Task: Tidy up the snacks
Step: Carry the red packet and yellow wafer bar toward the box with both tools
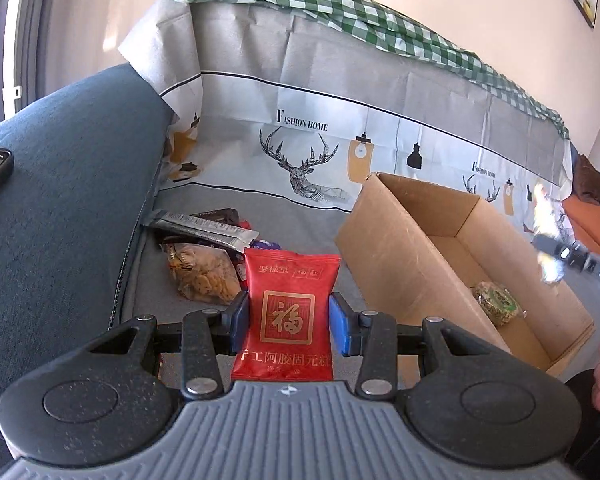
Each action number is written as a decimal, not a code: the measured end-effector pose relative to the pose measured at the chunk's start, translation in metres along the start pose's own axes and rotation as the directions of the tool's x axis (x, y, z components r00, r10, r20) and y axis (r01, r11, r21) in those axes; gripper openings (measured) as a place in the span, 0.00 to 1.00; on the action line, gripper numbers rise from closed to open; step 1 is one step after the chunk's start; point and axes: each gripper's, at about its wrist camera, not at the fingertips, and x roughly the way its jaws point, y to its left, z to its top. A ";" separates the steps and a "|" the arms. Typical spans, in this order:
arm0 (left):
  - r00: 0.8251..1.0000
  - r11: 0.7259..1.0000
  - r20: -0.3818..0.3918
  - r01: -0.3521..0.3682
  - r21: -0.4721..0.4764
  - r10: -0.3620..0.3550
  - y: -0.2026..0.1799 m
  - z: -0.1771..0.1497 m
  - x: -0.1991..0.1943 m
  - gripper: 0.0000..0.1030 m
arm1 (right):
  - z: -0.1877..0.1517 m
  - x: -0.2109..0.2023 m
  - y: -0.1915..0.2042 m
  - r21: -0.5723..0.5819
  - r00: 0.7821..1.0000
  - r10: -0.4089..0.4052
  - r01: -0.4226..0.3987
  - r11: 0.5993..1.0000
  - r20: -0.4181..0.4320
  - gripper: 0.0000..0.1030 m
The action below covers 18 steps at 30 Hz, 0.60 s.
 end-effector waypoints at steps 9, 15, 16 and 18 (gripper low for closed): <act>0.997 0.997 0.008 -0.072 -0.006 0.072 -0.002 0.001 0.001 0.45 | -0.004 0.008 0.000 0.001 0.999 0.046 -0.046 0.999 -0.001 0.17; 0.996 0.996 0.011 -0.088 -0.010 0.088 -0.002 0.001 0.000 0.45 | -0.003 0.009 -0.006 0.018 0.998 0.060 -0.060 0.998 0.000 0.17; 0.996 0.996 0.012 -0.087 -0.007 0.087 -0.003 0.002 0.000 0.45 | -0.003 0.009 -0.009 0.025 0.998 0.061 -0.061 0.998 0.001 0.17; 0.996 0.996 0.018 -0.088 0.006 0.088 -0.007 0.002 0.000 0.45 | -0.003 0.009 -0.013 0.043 0.998 0.064 -0.064 0.997 0.001 0.17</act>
